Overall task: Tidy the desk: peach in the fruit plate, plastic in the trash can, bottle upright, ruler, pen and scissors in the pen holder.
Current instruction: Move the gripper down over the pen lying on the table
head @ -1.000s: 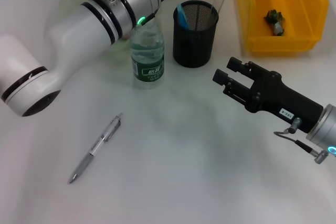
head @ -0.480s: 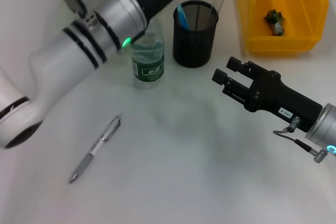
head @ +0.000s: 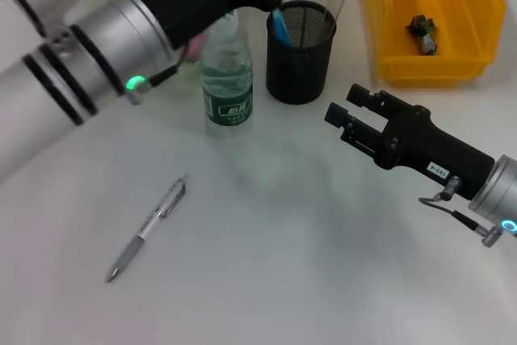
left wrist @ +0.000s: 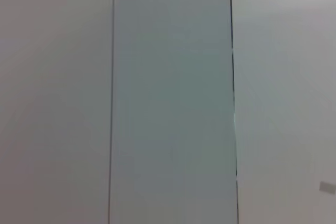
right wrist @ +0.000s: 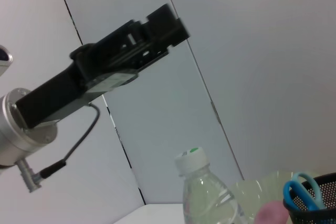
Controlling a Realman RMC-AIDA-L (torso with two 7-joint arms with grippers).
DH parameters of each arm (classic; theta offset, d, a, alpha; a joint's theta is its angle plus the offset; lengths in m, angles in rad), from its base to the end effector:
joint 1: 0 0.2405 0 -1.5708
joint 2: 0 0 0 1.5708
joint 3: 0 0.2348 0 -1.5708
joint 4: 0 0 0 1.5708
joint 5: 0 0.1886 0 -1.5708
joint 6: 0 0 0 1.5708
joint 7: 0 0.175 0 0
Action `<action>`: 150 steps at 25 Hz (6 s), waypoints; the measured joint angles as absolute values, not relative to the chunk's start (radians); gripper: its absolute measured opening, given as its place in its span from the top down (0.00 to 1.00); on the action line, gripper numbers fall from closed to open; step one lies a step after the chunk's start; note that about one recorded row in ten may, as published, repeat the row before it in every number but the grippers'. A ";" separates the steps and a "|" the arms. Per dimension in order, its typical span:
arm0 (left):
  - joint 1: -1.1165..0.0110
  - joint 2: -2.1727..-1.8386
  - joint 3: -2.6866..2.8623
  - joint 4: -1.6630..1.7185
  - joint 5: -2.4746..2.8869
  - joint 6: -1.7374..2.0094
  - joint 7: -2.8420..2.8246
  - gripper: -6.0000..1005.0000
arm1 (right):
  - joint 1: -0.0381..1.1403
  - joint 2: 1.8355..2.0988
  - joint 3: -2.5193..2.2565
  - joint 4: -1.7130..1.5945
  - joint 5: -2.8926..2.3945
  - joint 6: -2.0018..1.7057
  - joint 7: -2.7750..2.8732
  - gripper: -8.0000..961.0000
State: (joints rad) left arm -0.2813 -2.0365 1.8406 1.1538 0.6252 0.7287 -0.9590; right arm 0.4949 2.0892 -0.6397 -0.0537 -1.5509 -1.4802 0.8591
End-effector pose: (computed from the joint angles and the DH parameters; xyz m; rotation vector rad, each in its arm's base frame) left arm -0.0888 0.3379 -0.0215 -2.2447 -0.2689 -1.0966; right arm 0.2246 0.2899 -0.0572 -2.2938 0.7410 1.1417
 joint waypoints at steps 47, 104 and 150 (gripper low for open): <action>-0.561 -2.071 1.289 1.486 2.518 1.683 -2.540 0.38 | 0.518 2.089 -0.629 -0.051 -1.551 -1.430 0.852 0.37; -0.785 -2.079 1.417 0.978 2.642 1.471 -2.732 0.39 | 0.500 2.089 -0.521 -0.051 -1.551 -1.339 0.798 0.37; -0.796 -2.080 1.461 0.948 2.641 1.462 -2.727 0.39 | 0.502 2.089 -0.509 -0.052 -1.551 -1.325 0.798 0.37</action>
State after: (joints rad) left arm -0.7958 -2.0799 1.4608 0.9479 2.6411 1.4617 -2.7268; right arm 0.5017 2.0893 -0.5092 -0.0524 -1.5509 -1.3254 0.7976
